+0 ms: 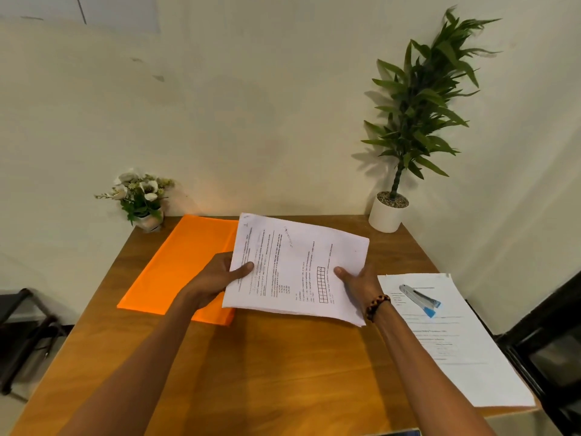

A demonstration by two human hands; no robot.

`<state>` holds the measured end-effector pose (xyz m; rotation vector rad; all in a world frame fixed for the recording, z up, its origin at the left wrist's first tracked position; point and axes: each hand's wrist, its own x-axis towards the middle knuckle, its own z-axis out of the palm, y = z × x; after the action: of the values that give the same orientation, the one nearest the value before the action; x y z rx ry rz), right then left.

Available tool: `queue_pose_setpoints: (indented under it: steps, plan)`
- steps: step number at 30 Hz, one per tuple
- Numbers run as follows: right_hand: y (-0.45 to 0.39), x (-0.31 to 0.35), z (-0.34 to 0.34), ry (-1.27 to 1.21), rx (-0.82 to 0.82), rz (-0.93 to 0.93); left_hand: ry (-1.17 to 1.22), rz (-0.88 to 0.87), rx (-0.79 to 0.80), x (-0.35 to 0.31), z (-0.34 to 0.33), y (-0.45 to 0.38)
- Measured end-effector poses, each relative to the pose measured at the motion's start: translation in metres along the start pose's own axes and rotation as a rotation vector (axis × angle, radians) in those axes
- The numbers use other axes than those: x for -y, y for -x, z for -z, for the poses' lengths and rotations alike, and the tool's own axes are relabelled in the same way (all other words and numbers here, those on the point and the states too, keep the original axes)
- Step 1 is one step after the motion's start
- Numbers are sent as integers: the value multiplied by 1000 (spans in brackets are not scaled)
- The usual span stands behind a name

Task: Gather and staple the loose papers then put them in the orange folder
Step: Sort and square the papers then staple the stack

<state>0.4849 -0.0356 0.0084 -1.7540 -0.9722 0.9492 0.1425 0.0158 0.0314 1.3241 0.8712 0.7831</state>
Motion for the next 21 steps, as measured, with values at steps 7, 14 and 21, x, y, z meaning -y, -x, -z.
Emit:
queue_pose_setpoints:
  steps: [7,14,21]
  plan:
    - [31,-8,-44,-351,-173,-121,233,30,-26,33,-34,7]
    - [61,-15,-85,-556,-183,-172,487,-21,-431,26,-89,-23]
    - [78,-24,-35,-816,383,-158,503,145,-309,26,-46,-33]
